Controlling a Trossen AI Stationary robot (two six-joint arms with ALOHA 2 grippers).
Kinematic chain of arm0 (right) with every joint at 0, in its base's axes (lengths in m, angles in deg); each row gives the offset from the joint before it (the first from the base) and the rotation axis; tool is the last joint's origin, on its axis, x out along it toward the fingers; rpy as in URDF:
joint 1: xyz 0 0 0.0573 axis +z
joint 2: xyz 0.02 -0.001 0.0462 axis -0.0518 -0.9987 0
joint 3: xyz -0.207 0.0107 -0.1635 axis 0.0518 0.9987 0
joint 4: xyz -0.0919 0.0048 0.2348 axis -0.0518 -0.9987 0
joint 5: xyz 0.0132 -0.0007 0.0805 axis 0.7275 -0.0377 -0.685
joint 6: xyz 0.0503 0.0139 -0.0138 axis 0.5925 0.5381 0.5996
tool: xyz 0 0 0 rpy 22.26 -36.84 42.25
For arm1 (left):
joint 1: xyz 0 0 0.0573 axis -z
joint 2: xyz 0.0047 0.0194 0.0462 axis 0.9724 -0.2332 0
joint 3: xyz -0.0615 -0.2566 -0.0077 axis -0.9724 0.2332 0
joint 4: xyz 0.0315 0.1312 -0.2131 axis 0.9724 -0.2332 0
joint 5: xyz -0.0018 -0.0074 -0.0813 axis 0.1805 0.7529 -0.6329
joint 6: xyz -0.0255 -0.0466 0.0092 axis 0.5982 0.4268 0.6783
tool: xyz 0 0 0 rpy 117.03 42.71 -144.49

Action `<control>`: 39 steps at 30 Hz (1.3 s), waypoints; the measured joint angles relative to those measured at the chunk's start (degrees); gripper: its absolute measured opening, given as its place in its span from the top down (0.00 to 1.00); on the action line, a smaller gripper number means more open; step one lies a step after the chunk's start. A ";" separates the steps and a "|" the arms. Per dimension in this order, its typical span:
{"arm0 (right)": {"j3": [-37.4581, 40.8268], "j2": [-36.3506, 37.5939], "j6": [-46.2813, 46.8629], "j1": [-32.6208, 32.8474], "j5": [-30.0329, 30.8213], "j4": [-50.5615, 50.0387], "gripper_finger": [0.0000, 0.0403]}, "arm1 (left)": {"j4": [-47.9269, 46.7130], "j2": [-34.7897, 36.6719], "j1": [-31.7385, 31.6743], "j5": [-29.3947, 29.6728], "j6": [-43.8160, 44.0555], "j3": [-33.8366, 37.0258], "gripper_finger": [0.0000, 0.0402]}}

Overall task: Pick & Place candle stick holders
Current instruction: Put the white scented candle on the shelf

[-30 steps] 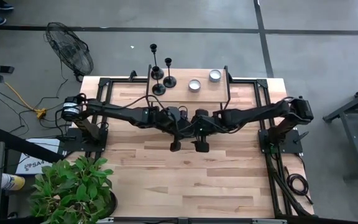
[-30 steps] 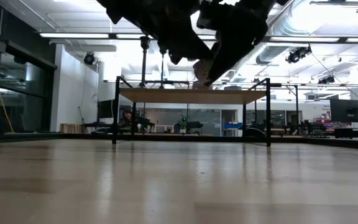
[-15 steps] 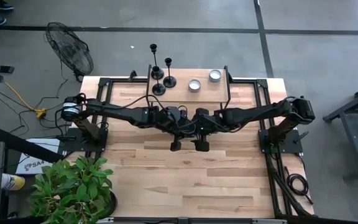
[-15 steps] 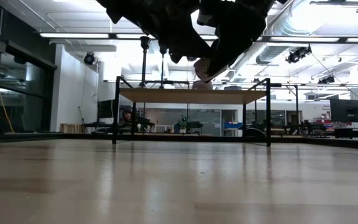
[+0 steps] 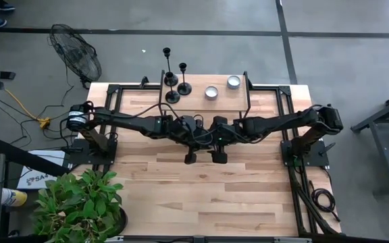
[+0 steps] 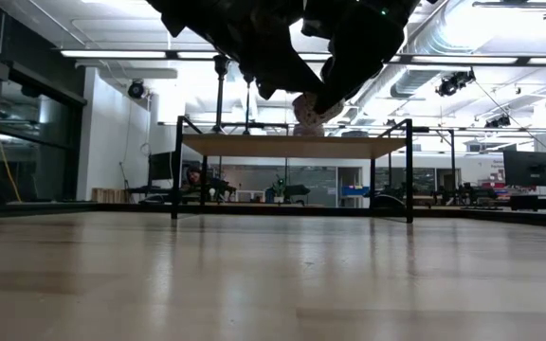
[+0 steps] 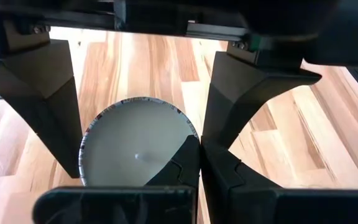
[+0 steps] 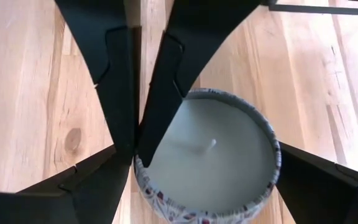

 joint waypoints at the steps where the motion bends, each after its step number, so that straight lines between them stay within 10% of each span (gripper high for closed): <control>1: 0.00 0.00 0.00 0.00 0.20 0.00 0.11 | -0.03 0.00 0.00 -0.06 0.00 0.02 1.00; 39: 0.00 0.25 -4.73 0.07 3.76 1.60 0.11 | -1.77 0.04 -0.02 -1.57 1.51 0.07 1.00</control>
